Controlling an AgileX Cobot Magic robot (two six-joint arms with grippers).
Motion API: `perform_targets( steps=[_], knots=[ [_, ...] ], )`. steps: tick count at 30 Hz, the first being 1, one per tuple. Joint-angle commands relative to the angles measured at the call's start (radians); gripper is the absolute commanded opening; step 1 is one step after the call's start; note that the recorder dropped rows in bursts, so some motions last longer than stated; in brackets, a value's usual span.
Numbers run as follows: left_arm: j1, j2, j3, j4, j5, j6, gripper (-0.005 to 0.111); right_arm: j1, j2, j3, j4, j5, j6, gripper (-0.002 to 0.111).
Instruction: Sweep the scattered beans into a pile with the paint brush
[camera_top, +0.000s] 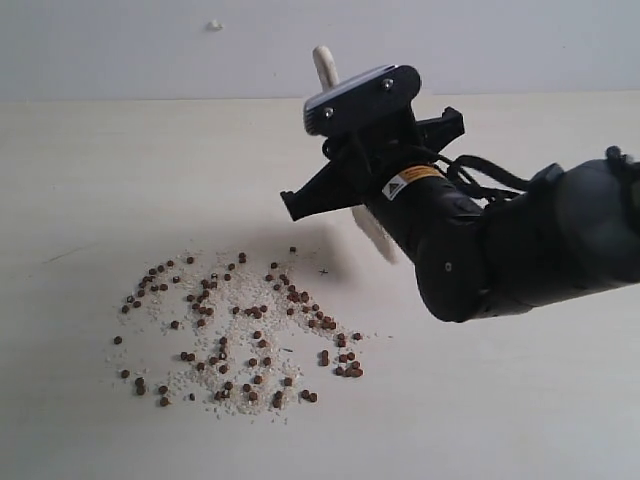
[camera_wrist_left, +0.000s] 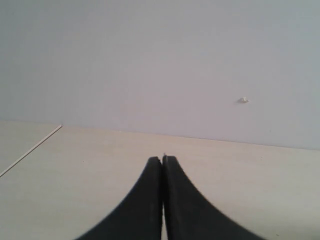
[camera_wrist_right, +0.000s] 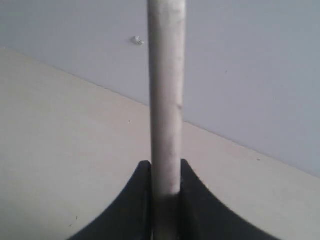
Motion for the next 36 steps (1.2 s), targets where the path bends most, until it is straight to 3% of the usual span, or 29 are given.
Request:
perform_targets(
  steps=[1,9,23,32,34,36],
  knots=[
    [0.001,-0.007,-0.001,-0.005,0.001,0.001,0.000,0.003,0.095,-0.040,-0.130,-0.072,-0.017,0.000],
    [0.001,-0.007,-0.001,-0.005,0.001,0.004,0.000,0.003,0.174,-0.165,-0.244,0.126,-0.008,0.000],
    [0.001,-0.007,-0.001,-0.005,0.001,0.004,0.000,0.003,0.145,-0.165,-0.664,0.245,0.362,0.000],
    [0.001,-0.007,-0.001,-0.005,0.001,0.002,0.000,0.003,-0.013,-0.165,-0.531,0.337,0.259,0.000],
    [0.001,-0.007,-0.001,-0.005,0.001,0.004,0.000,0.003,-0.051,-0.165,-0.387,0.380,0.115,0.000],
    [0.001,-0.007,-0.001,-0.005,0.001,0.004,0.000,0.003,-0.081,-0.164,-0.121,0.389,-0.092,0.000]
  ],
)
